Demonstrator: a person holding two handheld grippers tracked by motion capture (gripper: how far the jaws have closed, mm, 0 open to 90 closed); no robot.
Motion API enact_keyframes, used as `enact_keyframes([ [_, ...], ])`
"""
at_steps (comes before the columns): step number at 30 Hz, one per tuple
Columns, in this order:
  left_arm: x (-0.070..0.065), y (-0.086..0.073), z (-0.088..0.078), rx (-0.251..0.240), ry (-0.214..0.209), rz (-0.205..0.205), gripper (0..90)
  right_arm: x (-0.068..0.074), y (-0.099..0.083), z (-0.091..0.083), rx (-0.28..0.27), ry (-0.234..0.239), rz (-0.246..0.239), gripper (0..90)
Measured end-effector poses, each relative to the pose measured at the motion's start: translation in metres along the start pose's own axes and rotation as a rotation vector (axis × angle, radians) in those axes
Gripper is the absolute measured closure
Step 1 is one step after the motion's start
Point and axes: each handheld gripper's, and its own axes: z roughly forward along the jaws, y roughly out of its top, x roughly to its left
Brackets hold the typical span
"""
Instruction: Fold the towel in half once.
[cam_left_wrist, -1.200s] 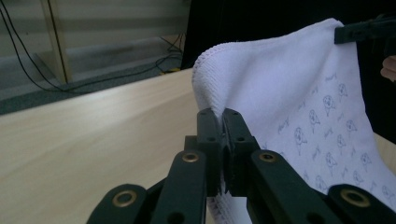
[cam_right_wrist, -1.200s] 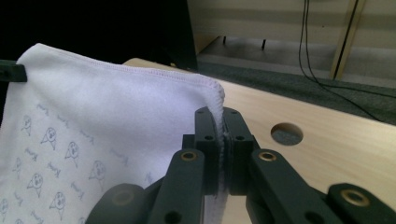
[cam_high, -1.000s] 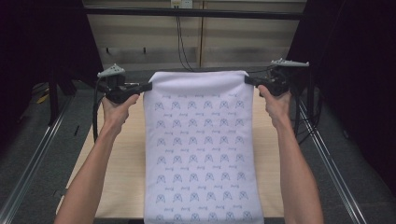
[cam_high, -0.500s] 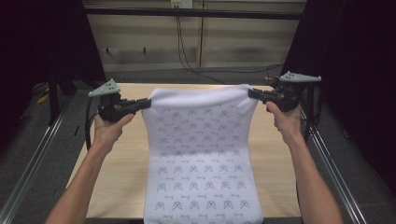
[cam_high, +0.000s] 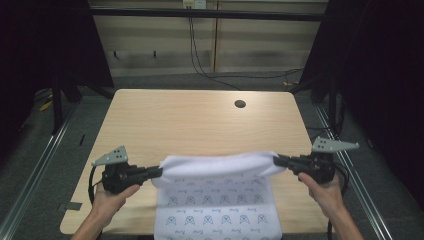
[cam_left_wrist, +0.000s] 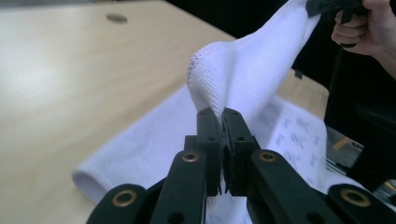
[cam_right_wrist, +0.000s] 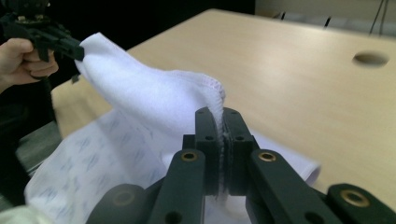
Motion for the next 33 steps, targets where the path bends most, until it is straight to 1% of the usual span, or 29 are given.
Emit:
enact_keyframes([
  [1,-0.001,-0.006,0.000,0.012,-0.007,-0.013,87.2,0.002,-0.007,0.001,0.018,0.000,0.005,87.0],
  [3,-0.004,-0.016,0.000,0.045,-0.005,-0.020,87.2,0.005,-0.020,0.003,0.064,-0.004,0.008,87.1],
  [4,-0.006,-0.023,0.001,0.061,-0.011,-0.030,87.2,0.008,-0.027,0.003,0.071,0.001,0.015,87.1],
  [5,-0.008,-0.028,0.002,0.076,-0.015,-0.031,87.2,0.009,-0.035,0.003,0.063,0.013,0.040,87.1],
  [6,-0.010,-0.033,0.004,0.098,-0.018,-0.035,87.2,0.010,-0.042,0.005,0.072,0.018,0.054,87.1],
  [7,-0.011,-0.038,0.007,0.128,-0.025,-0.035,87.2,0.012,-0.048,0.008,0.096,0.014,0.055,87.1],
  [8,-0.011,-0.041,0.009,0.146,-0.029,-0.037,87.2,0.013,-0.055,0.010,0.124,0.014,0.065,87.1],
  [9,-0.010,-0.046,0.012,0.177,-0.031,-0.052,87.2,0.014,-0.059,0.011,0.142,0.014,0.074,87.1],
  [10,-0.010,-0.052,0.016,0.202,-0.032,-0.057,87.2,0.016,-0.067,0.012,0.167,0.012,0.077,87.1],
  [11,-0.011,-0.056,0.018,0.215,-0.030,-0.055,87.2,0.017,-0.073,0.012,0.186,0.009,0.083,87.1],
  [13,-0.010,-0.062,0.022,0.253,-0.035,-0.059,87.2,0.019,-0.080,0.013,0.222,0.002,0.079,87.1],
  [14,-0.010,-0.063,0.024,0.270,-0.038,-0.053,87.1,0.019,-0.085,0.014,0.249,0.008,0.089,87.1],
  [15,-0.009,-0.065,0.026,0.283,-0.051,-0.044,86.9,0.021,-0.087,0.017,0.275,-0.004,0.091,87.1],
  [16,-0.008,-0.068,0.030,0.306,-0.063,-0.019,86.1,0.022,-0.089,0.019,0.295,-0.008,0.082,87.0],
  [17,-0.008,-0.069,0.032,0.317,-0.053,-0.002,85.9,0.021,-0.089,0.023,0.314,-0.007,0.078,87.0],
  [19,-0.007,-0.069,0.034,0.333,-0.039,-0.014,86.3,0.018,-0.092,0.031,0.343,-0.004,0.074,86.9],
  [20,-0.005,-0.070,0.035,0.350,-0.022,-0.024,86.4,0.018,-0.093,0.033,0.358,-0.010,0.067,86.9],
  [21,-0.004,-0.070,0.036,0.359,-0.019,-0.035,86.5,0.017,-0.094,0.036,0.376,-0.010,0.058,86.9],
  [22,-0.001,-0.070,0.037,0.360,-0.032,-0.047,86.6,0.016,-0.095,0.038,0.385,-0.010,0.062,86.9],
  [23,0.000,-0.069,0.038,0.359,-0.029,-0.041,86.7,0.016,-0.097,0.042,0.399,-0.020,0.063,86.9],
  [24,0.003,-0.068,0.040,0.355,-0.018,-0.047,86.8,0.016,-0.097,0.044,0.412,-0.028,0.056,87.0],
  [25,0.004,-0.067,0.041,0.355,-0.013,-0.051,86.9,0.015,-0.097,0.046,0.413,-0.023,0.058,87.0],
  [26,0.007,-0.065,0.043,0.350,-0.005,-0.045,86.9,0.015,-0.096,0.047,0.408,-0.029,0.055,87.1],
  [27,0.010,-0.064,0.044,0.345,0.008,-0.056,87.0,0.014,-0.095,0.049,0.412,-0.038,0.048,87.1],
  [28,0.014,-0.062,0.045,0.343,0.012,-0.059,87.0,0.014,-0.094,0.050,0.408,-0.040,0.047,87.1],
  [31,0.027,-0.056,0.052,0.327,0.039,-0.062,87.1,0.016,-0.090,0.056,0.420,-0.070,0.000,87.0],
  [32,0.031,-0.053,0.054,0.325,0.050,-0.051,87.0,0.016,-0.089,0.058,0.421,-0.082,-0.013,87.0],
  [33,0.031,-0.053,0.054,0.325,0.050,-0.051,87.0,0.015,-0.088,0.060,0.421,-0.085,-0.008,87.0],
])
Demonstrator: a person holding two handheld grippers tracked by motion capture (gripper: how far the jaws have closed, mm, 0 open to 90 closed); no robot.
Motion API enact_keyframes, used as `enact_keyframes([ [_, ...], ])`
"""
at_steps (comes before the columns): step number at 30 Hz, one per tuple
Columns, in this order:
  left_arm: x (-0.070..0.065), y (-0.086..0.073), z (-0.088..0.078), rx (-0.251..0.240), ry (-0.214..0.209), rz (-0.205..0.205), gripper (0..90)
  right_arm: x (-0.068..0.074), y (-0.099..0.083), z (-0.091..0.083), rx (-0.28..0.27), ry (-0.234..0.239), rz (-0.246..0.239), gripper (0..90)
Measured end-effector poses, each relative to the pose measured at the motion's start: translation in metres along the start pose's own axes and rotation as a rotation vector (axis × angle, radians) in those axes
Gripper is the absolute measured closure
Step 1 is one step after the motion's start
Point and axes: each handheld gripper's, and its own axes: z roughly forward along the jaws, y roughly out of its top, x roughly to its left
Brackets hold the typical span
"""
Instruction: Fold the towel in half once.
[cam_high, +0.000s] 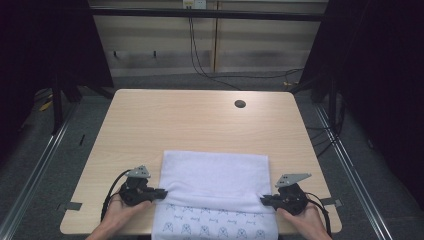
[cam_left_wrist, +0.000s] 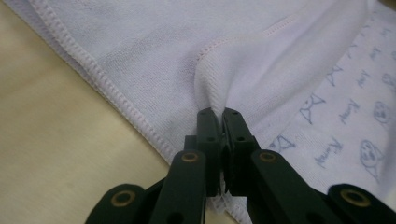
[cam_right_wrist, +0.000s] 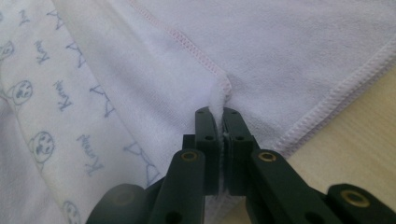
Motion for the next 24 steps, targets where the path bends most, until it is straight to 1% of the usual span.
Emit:
enact_keyframes([
  [1,0.006,0.005,0.003,-0.010,0.010,0.010,87.0,-0.001,0.001,0.001,-0.003,0.008,0.011,87.0],
  [2,0.012,0.009,0.005,-0.010,0.003,-0.001,87.0,-0.003,0.003,0.002,-0.006,0.008,0.009,86.9],
  [4,0.018,0.013,0.007,-0.014,0.000,-0.007,87.0,-0.010,0.007,0.005,-0.015,0.005,0.021,87.0],
  [5,0.021,0.016,0.009,-0.018,0.017,-0.006,87.0,-0.013,0.008,0.006,-0.013,-0.006,0.021,86.9],
  [6,0.023,0.019,0.010,-0.022,0.023,-0.005,87.0,-0.017,0.011,0.008,-0.017,-0.014,0.021,87.0],
  [7,0.026,0.022,0.011,-0.019,0.031,-0.004,87.0,-0.020,0.014,0.010,-0.026,-0.012,0.024,87.0],
  [9,0.032,0.028,0.014,-0.029,0.057,-0.005,87.1,-0.027,0.019,0.013,-0.026,-0.030,0.031,87.0],
  [10,0.036,0.030,0.016,-0.043,0.072,-0.009,87.1,-0.031,0.023,0.016,-0.037,-0.036,0.039,87.0],
  [11,0.043,0.033,0.018,-0.058,0.075,-0.030,87.1,-0.035,0.026,0.019,-0.047,-0.043,0.032,87.1],
  [12,0.045,0.035,0.019,-0.064,0.086,-0.034,87.1,-0.038,0.030,0.022,-0.052,-0.056,0.020,87.1],
  [13,0.048,0.038,0.021,-0.070,0.111,-0.021,87.2,-0.042,0.032,0.024,-0.059,-0.056,0.010,87.1],
  [14,0.051,0.041,0.022,-0.074,0.122,-0.019,87.2,-0.045,0.036,0.026,-0.059,-0.061,0.022,87.1],
  [15,0.054,0.044,0.023,-0.068,0.129,-0.019,87.2,-0.050,0.040,0.029,-0.069,-0.059,0.019,87.2],
  [16,0.058,0.047,0.025,-0.078,0.142,-0.028,87.2,-0.054,0.044,0.032,-0.066,-0.062,0.019,87.2],
  [18,0.069,0.053,0.027,-0.083,0.140,-0.050,87.2,-0.065,0.054,0.038,-0.072,-0.072,0.032,87.2],
  [19,0.074,0.056,0.029,-0.089,0.148,-0.059,87.2,-0.071,0.059,0.041,-0.076,-0.070,0.038,87.2],
  [20,0.078,0.060,0.030,-0.089,0.154,-0.061,87.2,-0.076,0.065,0.045,-0.078,-0.080,0.044,87.2],
  [21,0.082,0.062,0.032,-0.098,0.180,-0.061,87.2,-0.081,0.070,0.048,-0.082,-0.093,0.042,87.2],
  [22,0.083,0.065,0.034,-0.112,0.203,-0.067,87.3,-0.086,0.074,0.051,-0.085,-0.096,0.048,87.2],
  [23,0.087,0.069,0.037,-0.114,0.223,-0.058,87.4,-0.090,0.078,0.054,-0.091,-0.105,0.055,87.2],
  [24,0.091,0.073,0.038,-0.113,0.221,-0.075,87.4,-0.094,0.083,0.058,-0.098,-0.114,0.058,87.3],
])
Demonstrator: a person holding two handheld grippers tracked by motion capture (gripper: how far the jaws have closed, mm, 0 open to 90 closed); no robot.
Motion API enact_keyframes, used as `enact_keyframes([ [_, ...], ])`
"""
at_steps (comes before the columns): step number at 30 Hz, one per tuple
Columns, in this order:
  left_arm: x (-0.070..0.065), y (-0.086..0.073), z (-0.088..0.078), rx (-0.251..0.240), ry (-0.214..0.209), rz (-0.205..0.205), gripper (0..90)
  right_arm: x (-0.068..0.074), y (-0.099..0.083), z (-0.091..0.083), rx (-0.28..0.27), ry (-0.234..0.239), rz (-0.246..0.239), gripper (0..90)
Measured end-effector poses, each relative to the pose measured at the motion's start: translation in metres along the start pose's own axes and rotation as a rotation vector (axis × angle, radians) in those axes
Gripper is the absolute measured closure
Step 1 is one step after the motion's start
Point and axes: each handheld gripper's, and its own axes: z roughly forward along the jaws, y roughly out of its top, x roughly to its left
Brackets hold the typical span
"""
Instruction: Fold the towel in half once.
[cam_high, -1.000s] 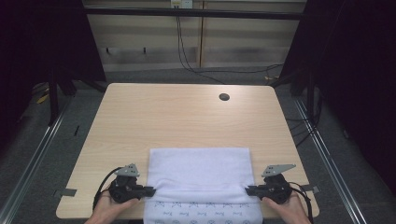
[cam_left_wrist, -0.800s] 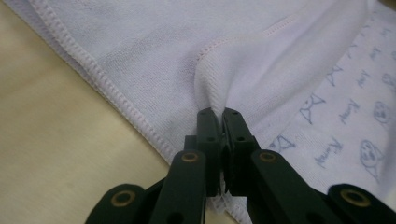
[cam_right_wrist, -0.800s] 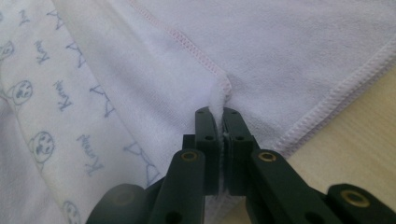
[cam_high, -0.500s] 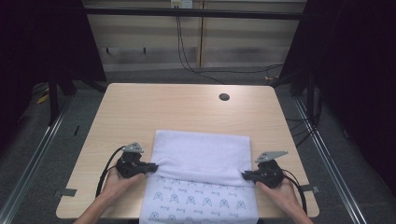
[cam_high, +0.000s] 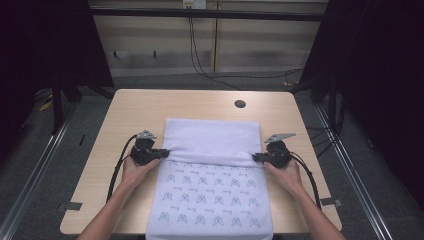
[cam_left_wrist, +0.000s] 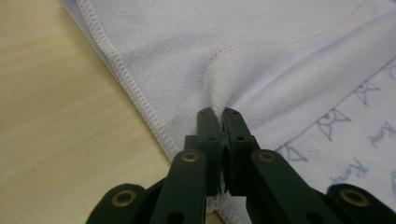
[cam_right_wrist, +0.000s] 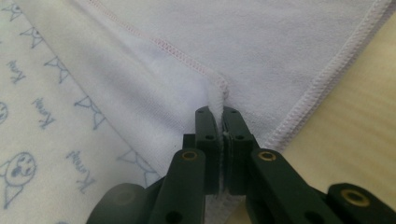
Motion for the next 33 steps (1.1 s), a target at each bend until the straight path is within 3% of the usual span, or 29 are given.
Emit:
enact_keyframes([
  [3,0.008,0.007,0.007,-0.011,0.012,-0.012,87.4,-0.008,0.009,0.008,-0.008,-0.019,0.008,87.3],
  [7,0.016,0.018,0.018,-0.035,0.066,0.024,87.5,-0.018,0.021,0.019,-0.023,-0.052,0.030,87.2],
  [10,0.020,0.026,0.026,-0.045,0.096,0.014,87.5,-0.022,0.027,0.026,-0.038,-0.073,0.041,87.3],
  [16,0.024,0.029,0.027,-0.046,0.087,-0.014,87.4,-0.028,0.042,0.035,-0.016,-0.146,0.035,87.2],
  [19,0.025,0.026,0.016,-0.088,0.035,-0.050,87.5,-0.028,0.045,0.034,-0.032,-0.119,0.047,87.2],
  [22,0.023,0.030,-0.004,-0.154,-0.022,-0.060,87.4,-0.032,0.050,0.016,-0.105,-0.094,0.068,87.2],
  [23,0.021,0.033,-0.013,-0.167,-0.032,-0.045,87.4,-0.033,0.052,0.007,-0.134,-0.109,0.064,87.1],
  [25,0.013,0.041,-0.029,-0.196,-0.045,-0.007,87.4,-0.034,0.058,-0.010,-0.195,-0.080,0.081,87.1],
  [29,-0.007,0.052,-0.067,-0.274,-0.072,0.047,87.4,-0.026,0.070,-0.052,-0.319,-0.039,0.061,87.1],
  [33,-0.028,0.051,-0.100,-0.305,-0.110,0.102,87.3,-0.009,0.066,-0.093,-0.373,0.012,0.001,87.1],
])
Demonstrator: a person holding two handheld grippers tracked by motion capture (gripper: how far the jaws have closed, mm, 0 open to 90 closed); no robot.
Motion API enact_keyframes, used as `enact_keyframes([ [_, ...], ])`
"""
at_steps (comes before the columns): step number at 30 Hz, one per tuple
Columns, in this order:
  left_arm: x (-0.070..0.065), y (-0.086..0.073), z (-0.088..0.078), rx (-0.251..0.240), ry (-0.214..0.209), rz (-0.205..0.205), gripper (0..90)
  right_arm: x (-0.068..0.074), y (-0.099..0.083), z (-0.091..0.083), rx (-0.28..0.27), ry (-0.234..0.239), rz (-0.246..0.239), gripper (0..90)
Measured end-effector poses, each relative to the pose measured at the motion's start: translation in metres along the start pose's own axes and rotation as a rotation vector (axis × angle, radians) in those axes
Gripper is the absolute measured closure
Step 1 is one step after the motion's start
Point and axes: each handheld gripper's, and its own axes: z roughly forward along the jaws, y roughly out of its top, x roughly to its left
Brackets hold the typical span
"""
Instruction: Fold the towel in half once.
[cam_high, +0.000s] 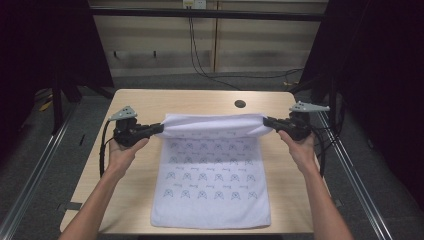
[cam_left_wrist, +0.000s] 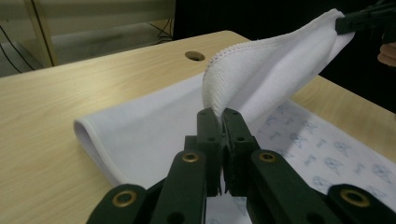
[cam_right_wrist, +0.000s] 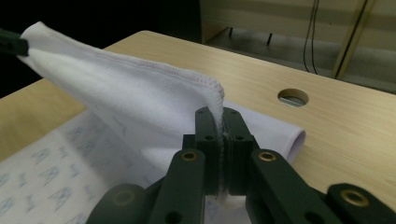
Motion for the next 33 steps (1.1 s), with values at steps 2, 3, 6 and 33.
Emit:
enact_keyframes([
  [2,-0.011,0.002,-0.013,-0.008,-0.008,0.031,87.3,0.010,-0.002,-0.014,-0.008,0.020,-0.016,87.1],
  [3,-0.016,0.002,-0.019,-0.015,-0.019,0.030,87.3,0.017,-0.005,-0.023,-0.006,0.038,-0.031,87.0],
  [6,-0.026,0.005,-0.035,-0.023,-0.029,0.052,87.3,0.030,-0.010,-0.039,-0.002,0.072,-0.052,87.0],
  [33,-0.084,-0.131,-0.060,0.289,-0.186,0.017,80.6,0.102,-0.142,-0.074,0.361,0.280,-0.096,78.2],
])
